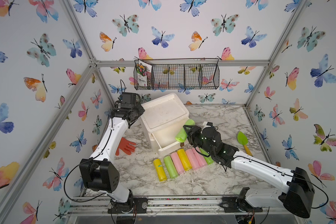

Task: Sort the rolls of trash bags by color and place them into the drawer
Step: Pick up the roll of trash bags from the center of the board, then place the roll of trash bags in the drawer.

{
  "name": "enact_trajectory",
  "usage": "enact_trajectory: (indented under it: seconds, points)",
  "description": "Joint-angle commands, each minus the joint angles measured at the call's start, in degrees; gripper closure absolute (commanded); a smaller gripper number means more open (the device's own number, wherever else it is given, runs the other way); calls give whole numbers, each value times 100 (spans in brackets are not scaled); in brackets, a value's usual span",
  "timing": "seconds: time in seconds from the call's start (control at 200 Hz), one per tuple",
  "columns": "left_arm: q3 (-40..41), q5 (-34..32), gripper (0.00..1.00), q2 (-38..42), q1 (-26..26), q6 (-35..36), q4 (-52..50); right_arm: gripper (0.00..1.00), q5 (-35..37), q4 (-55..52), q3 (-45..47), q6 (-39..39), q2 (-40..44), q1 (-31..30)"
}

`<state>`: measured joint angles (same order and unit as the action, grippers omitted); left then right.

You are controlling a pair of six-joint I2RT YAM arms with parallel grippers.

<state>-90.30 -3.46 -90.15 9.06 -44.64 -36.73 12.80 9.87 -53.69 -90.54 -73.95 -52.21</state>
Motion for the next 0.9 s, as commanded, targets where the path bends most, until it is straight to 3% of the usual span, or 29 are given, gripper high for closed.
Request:
enact_trajectory:
  seconds: [0.0, 0.37, 0.576, 0.691, 0.891]
  points:
    - [180, 1195, 100, -222, 141, -537, 3, 52, 398, 457, -77, -207, -11, -62]
    - [206, 1284, 100, -319, 140, -504, 73, 36, 192, 534, -402, -310, -516, -176]
    - [142, 1263, 100, -337, 140, -458, 39, 35, 144, 531, -514, -94, -530, -202]
    - [136, 1265, 100, -361, 140, -466, 42, 34, 117, 267, -721, 788, -334, -202]
    - [94, 1223, 100, -388, 135, -447, 2, 34, 367, -1329, -1001, 2804, 467, -194]
